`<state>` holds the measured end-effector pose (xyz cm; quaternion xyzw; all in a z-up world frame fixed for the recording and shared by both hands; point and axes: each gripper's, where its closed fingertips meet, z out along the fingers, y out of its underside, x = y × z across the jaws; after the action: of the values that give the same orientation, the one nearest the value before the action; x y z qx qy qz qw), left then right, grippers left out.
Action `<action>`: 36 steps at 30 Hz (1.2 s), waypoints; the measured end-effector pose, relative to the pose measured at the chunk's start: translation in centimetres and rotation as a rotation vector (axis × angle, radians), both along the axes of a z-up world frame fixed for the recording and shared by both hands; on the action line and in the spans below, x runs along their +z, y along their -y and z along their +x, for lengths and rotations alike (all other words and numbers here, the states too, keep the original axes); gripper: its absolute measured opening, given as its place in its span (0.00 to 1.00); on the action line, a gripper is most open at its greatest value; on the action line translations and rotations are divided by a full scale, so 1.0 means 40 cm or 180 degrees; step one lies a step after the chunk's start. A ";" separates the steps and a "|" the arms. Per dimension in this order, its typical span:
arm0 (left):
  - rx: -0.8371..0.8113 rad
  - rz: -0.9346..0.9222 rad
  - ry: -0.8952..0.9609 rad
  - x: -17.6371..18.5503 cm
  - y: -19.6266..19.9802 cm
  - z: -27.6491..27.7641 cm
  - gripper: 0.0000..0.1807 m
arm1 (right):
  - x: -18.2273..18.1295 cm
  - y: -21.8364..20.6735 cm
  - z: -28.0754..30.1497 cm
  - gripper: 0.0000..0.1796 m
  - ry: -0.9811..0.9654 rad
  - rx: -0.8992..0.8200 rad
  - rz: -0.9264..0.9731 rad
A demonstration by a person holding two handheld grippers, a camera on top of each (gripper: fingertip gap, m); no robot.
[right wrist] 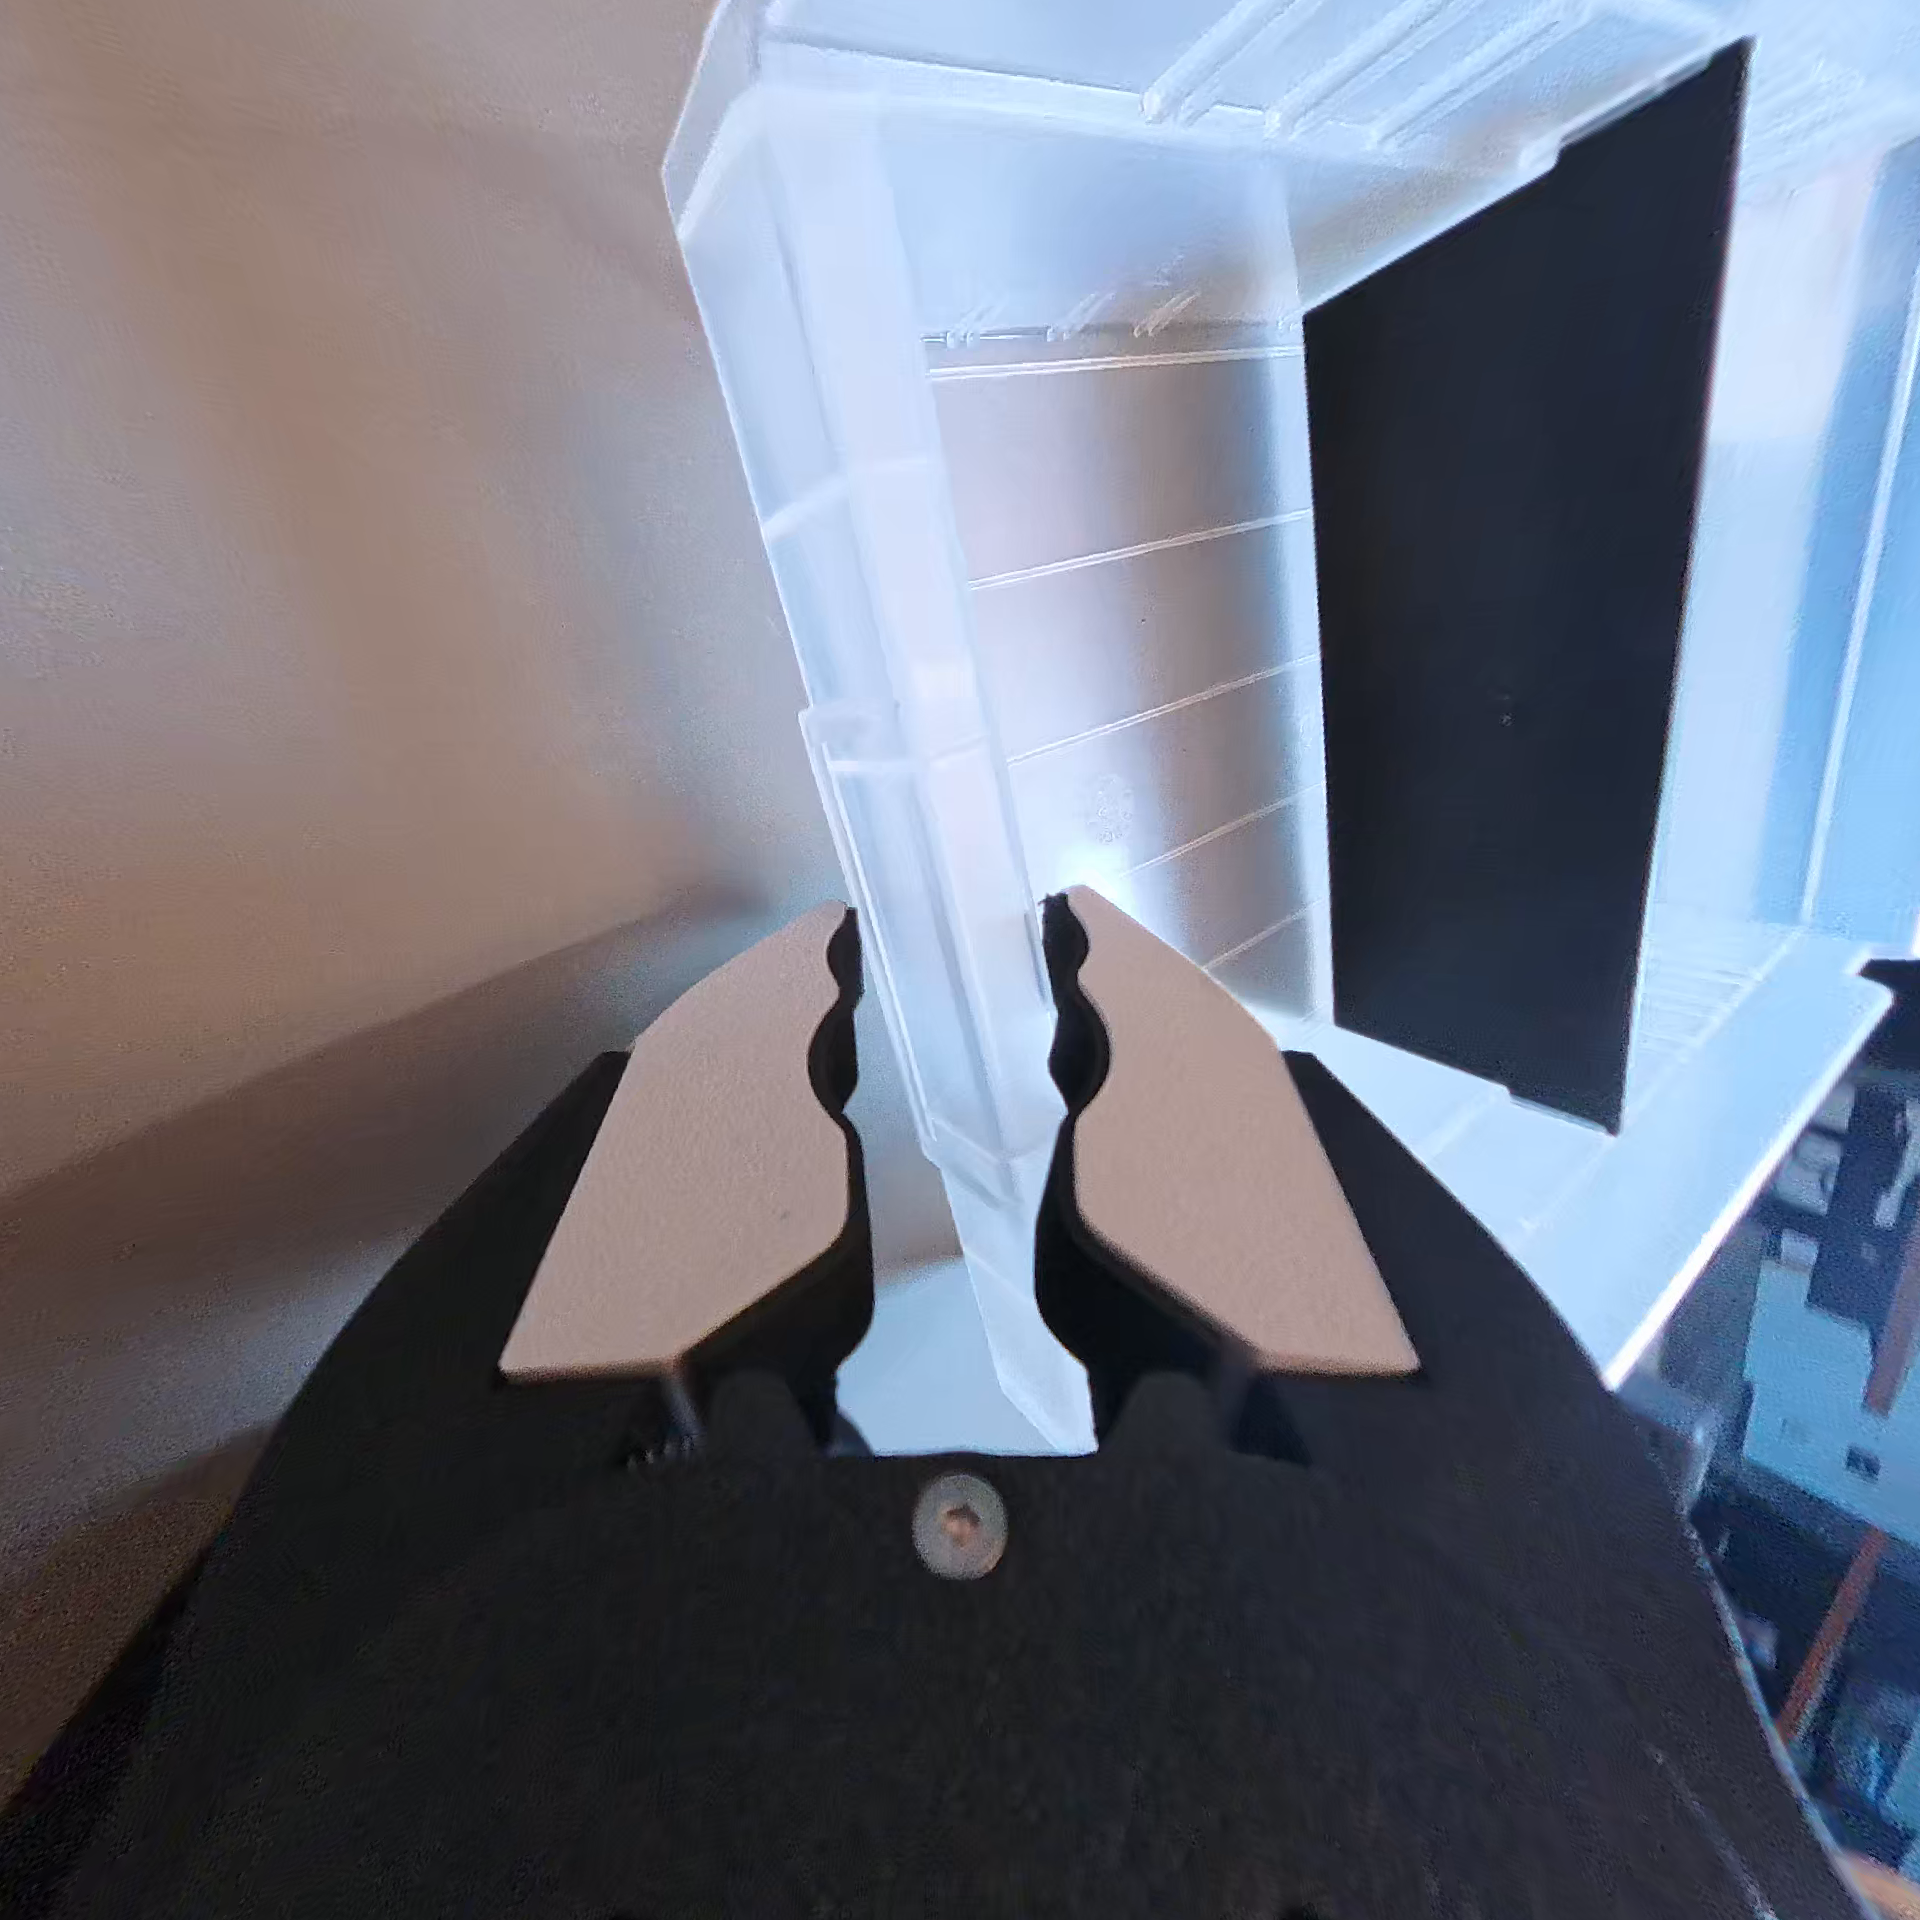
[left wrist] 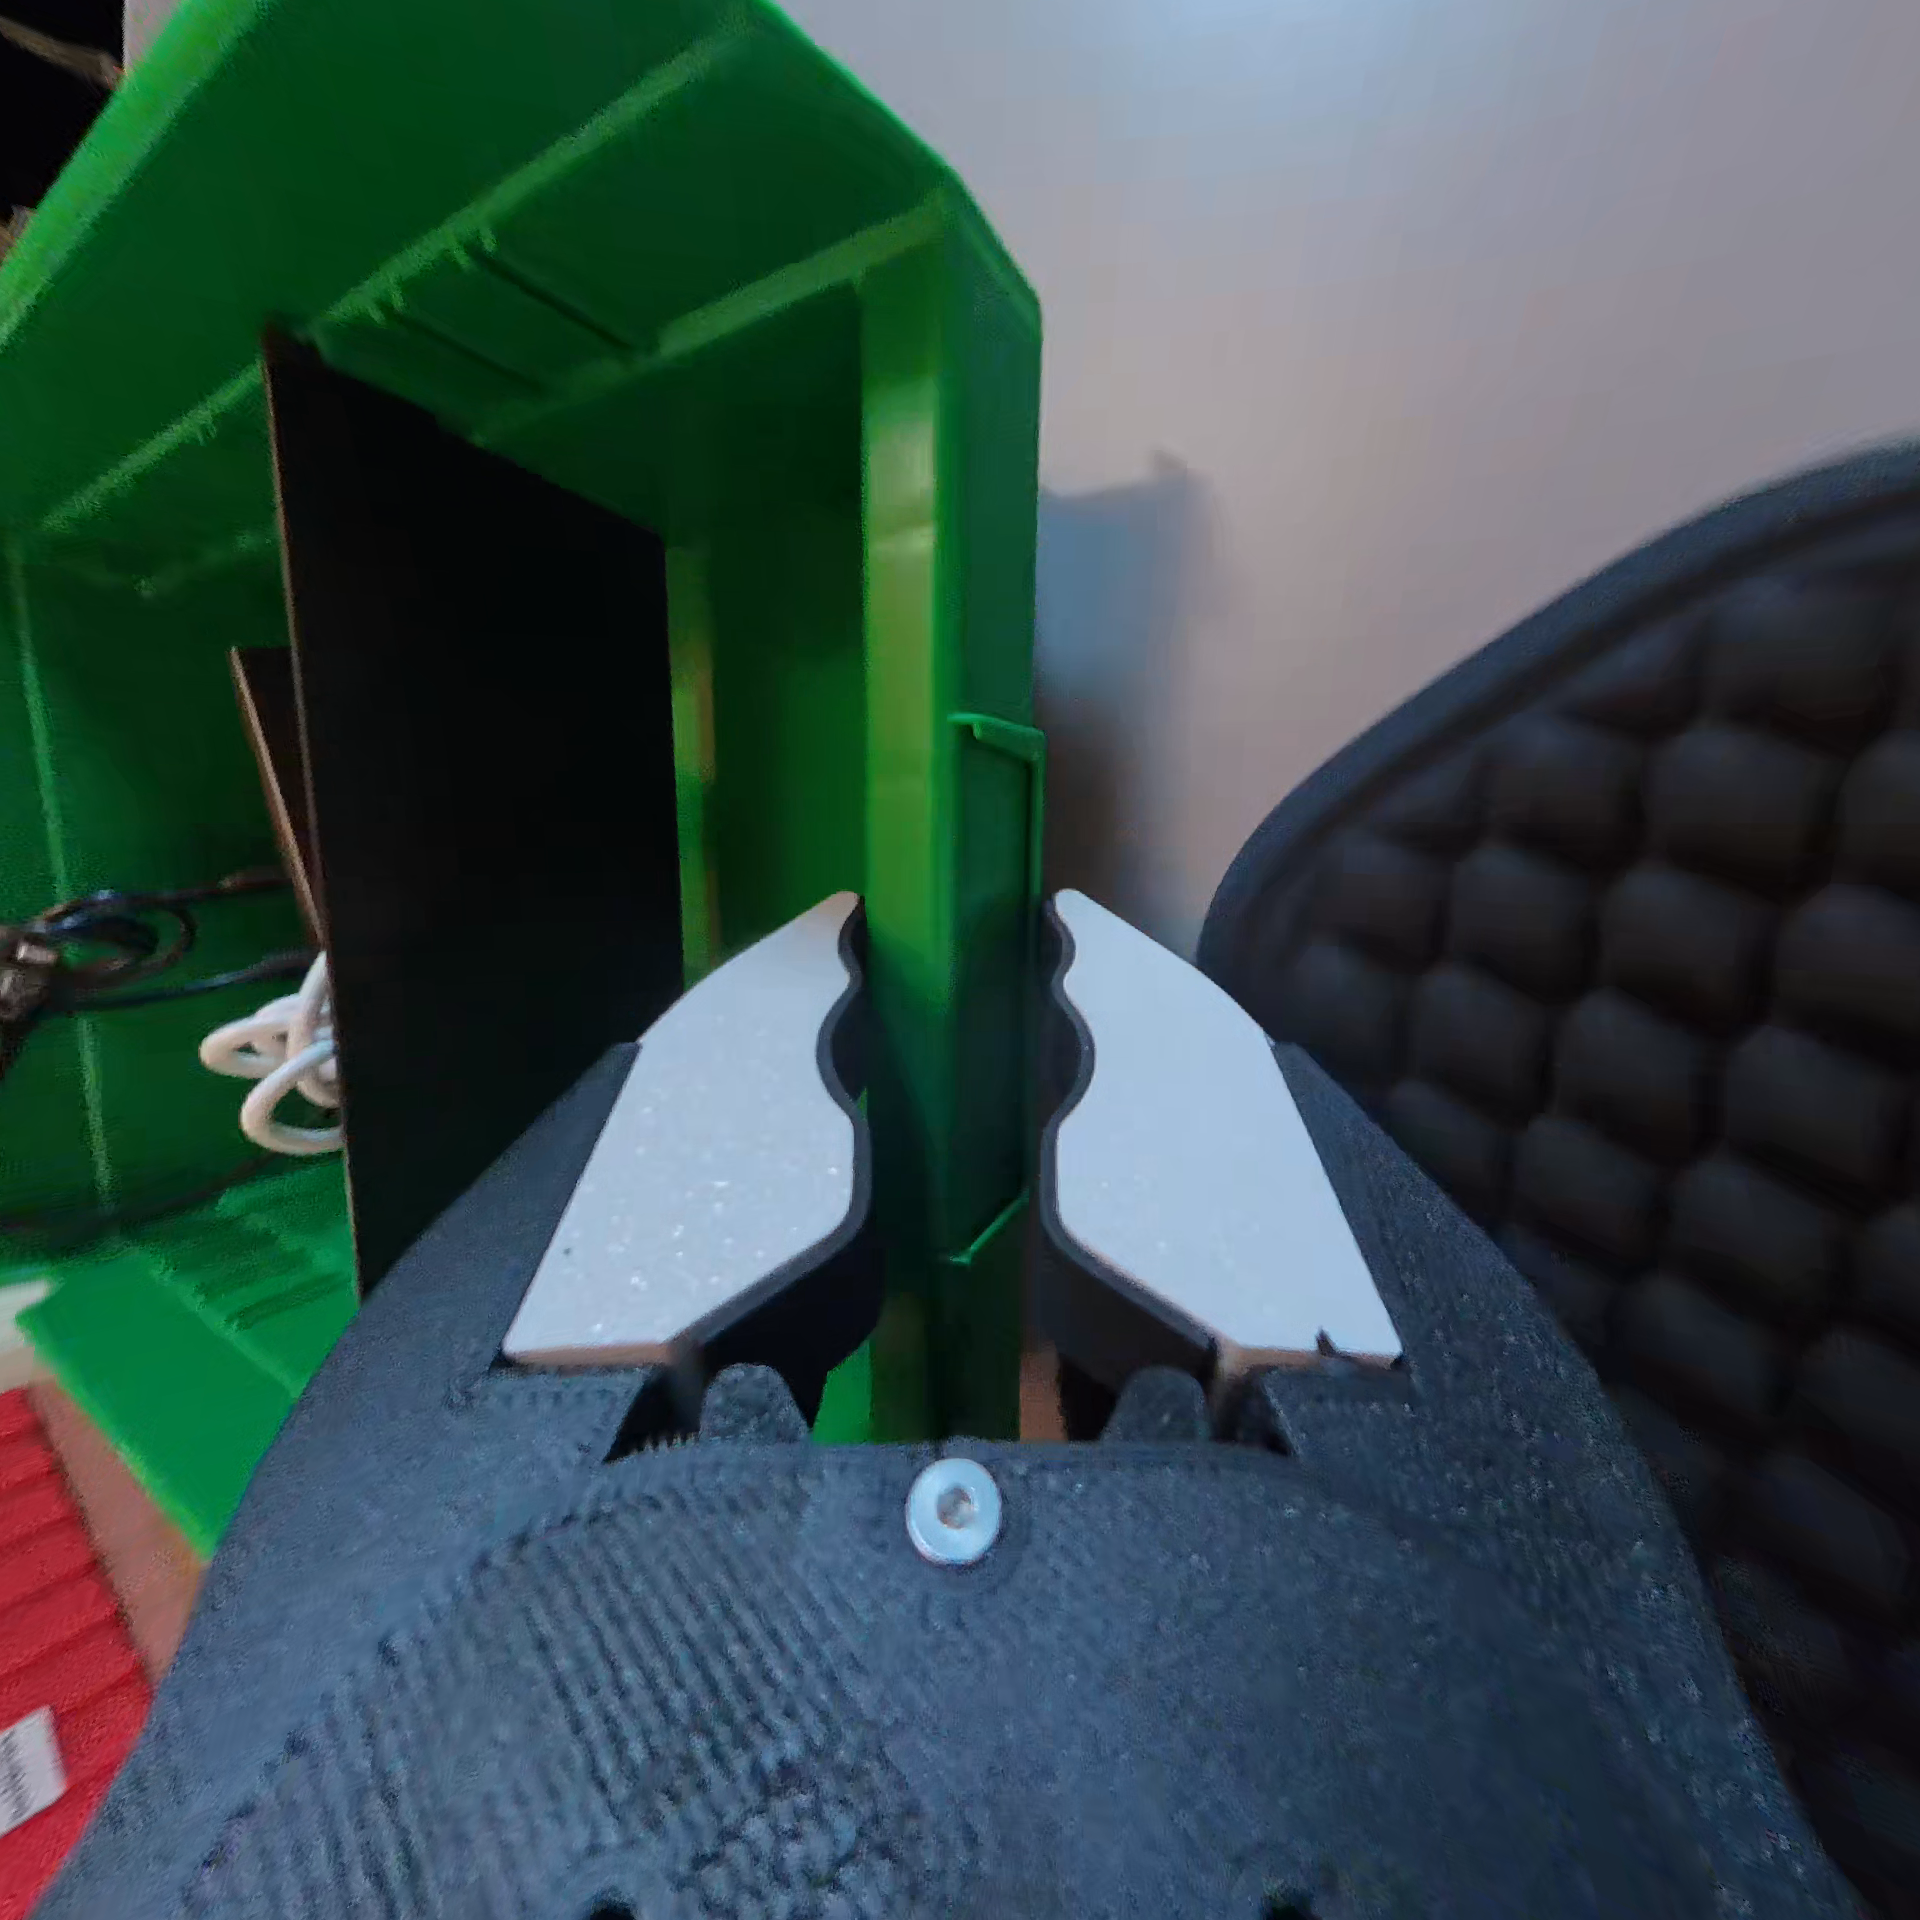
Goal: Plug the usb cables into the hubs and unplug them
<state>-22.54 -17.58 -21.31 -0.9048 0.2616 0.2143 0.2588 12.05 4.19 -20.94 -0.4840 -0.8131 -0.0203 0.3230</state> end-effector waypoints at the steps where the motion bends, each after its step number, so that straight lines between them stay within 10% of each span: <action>1: -0.0010 0.0025 0.0051 0.000 -0.014 0.017 0.17 | 0.000 -0.022 0.020 0.19 -0.0007 -0.0118 0.0022; 15: -0.0063 0.0254 -0.0177 -0.005 -0.064 0.033 0.18 | 0.004 -0.418 -0.030 0.19 -0.0312 -0.0570 0.0589; 27: 0.0230 0.0658 0.0140 0.018 -0.081 -0.053 0.24 | 0.023 -0.371 -0.031 0.20 -0.0651 -0.0015 0.0751; 36: 0.0589 0.1930 0.0904 0.369 -0.102 -0.107 0.15 | 0.224 -0.129 -0.096 0.24 -0.2167 0.0117 -0.1015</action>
<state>-26.80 -13.51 -6.56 -0.8274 0.0643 0.1768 0.5292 8.22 9.34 -11.98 -0.4925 -0.6606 0.2744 0.4957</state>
